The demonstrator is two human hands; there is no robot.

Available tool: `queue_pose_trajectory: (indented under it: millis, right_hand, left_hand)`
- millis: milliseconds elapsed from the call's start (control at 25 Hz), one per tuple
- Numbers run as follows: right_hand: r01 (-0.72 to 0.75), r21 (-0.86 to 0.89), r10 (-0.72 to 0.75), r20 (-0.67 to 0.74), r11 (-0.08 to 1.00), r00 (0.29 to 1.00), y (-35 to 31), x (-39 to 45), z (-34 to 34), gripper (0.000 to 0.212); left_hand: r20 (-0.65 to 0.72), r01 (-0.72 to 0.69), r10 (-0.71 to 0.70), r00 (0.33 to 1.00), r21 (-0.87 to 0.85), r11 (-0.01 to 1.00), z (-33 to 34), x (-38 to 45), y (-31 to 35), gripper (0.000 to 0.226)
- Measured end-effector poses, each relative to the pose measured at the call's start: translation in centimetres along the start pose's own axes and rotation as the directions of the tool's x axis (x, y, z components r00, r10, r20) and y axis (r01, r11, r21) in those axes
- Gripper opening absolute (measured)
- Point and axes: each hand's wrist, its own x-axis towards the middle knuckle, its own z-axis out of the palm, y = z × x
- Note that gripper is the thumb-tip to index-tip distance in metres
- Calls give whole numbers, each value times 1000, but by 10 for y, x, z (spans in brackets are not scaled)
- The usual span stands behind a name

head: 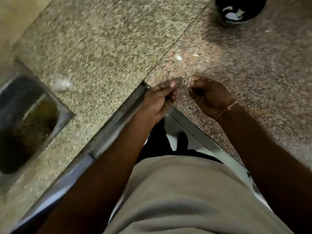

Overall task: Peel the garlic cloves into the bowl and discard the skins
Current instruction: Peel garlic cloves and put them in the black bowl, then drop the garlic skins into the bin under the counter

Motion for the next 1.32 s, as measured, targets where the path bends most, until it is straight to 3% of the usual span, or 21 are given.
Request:
queue_pose_trajectory:
  millis: [160,240,360,560,800,880,1000,1160,1320]
  right_hand:
    - [-197,-162,218,120,967,969,56,-18,43,17]
    - [-221,-275,278,187,936,942,90,-33,71,18]
    - [-236,-432,383,292,870,876,142,-57,109,18]
    - [-260,-640,577,351,723,738,246,-109,171,19]
    - [-285,-747,699,317,600,641,391,-182,214,21]
    - [-316,-746,706,279,586,651,440,-199,221,21]
    - [-356,-733,717,251,580,651,506,-210,226,23]
    - [-393,-748,739,187,534,648,578,-185,217,19]
    - [-355,-803,750,165,479,641,656,-127,186,19]
  left_hand:
    - [-155,-123,96,983,-178,976,-59,-62,-25,14]
    - [-263,-220,149,953,-263,939,-96,-96,-34,13]
    - [-425,-353,184,886,-362,862,-150,-150,-59,14]
    - [-658,-522,102,746,-483,703,-248,-241,-116,11]
    - [-714,-559,21,700,-529,639,-366,-324,-184,6]
    - [-730,-563,-23,683,-546,620,-409,-342,-203,8]
    - [-786,-619,-122,606,-562,549,-467,-353,-225,16]
    - [-811,-692,-229,538,-580,430,-519,-325,-259,15]
    - [-805,-731,-281,522,-592,338,-559,-256,-319,13]
